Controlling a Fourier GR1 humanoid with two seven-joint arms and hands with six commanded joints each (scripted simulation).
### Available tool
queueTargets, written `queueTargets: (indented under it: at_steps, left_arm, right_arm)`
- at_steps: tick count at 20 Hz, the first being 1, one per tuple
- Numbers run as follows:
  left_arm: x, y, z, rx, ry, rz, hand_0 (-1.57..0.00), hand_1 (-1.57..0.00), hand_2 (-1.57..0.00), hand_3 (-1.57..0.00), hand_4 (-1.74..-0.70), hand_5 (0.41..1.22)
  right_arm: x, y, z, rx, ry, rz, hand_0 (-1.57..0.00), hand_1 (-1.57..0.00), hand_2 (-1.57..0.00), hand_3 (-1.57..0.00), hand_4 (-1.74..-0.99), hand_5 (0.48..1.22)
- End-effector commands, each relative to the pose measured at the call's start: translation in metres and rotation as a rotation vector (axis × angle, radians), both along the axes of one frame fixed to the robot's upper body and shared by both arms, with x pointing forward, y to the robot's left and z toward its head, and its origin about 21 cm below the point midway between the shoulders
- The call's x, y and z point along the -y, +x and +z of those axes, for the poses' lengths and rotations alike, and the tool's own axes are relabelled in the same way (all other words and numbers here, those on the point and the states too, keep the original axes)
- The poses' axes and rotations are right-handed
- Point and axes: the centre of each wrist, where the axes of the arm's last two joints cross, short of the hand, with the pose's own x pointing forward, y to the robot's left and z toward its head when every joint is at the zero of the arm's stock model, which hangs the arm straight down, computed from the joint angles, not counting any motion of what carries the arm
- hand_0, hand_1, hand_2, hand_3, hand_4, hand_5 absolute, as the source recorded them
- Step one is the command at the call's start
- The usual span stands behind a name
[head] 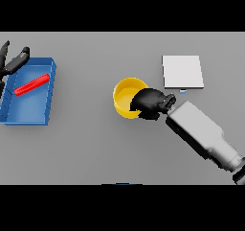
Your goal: Pick up the red beaker and tilt it to pour out 1 green nut into yellow bowl. Pick up the yellow bowl and place it on the metallic measuring scale.
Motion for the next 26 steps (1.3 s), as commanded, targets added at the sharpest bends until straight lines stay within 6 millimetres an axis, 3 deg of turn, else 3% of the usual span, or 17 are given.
queueTargets:
  at_steps: [1,8,16,21,26]
  left_arm:
    - [0.000,-0.001,-0.001,-0.004,0.004,-0.005,0.00,0.00,0.00,0.00,-0.72,0.695]
    - [0.000,-0.008,0.001,-0.015,0.005,-0.005,0.00,0.00,0.00,0.00,-0.72,0.696]
    - [0.002,-0.013,-0.002,-0.030,0.015,-0.009,0.00,0.00,0.00,0.00,-0.71,0.686]
    - [0.001,-0.014,0.003,-0.021,0.010,-0.006,0.00,0.00,0.00,0.00,-0.72,0.694]
    - [0.003,-0.015,0.006,-0.018,0.016,-0.006,0.00,0.00,0.00,0.00,-0.73,0.719]
  right_arm:
    - [-0.001,-0.001,-0.001,0.003,-0.004,-0.011,-1.43,-1.42,-1.24,-1.18,-1.689,1.184]
    - [0.007,0.004,0.012,0.014,0.038,-0.030,-1.54,-1.54,-1.33,-1.34,-1.730,1.213]
    - [0.030,0.004,0.060,0.109,0.079,-0.111,-1.57,-1.57,-1.46,-1.18,-1.739,1.220]
    - [0.040,0.003,0.070,0.139,0.076,-0.121,-1.56,-1.57,-1.53,-1.16,-1.740,1.220]
    - [0.061,0.016,0.077,0.213,0.077,-0.196,-1.57,-1.57,-1.54,-1.15,-1.741,1.221]
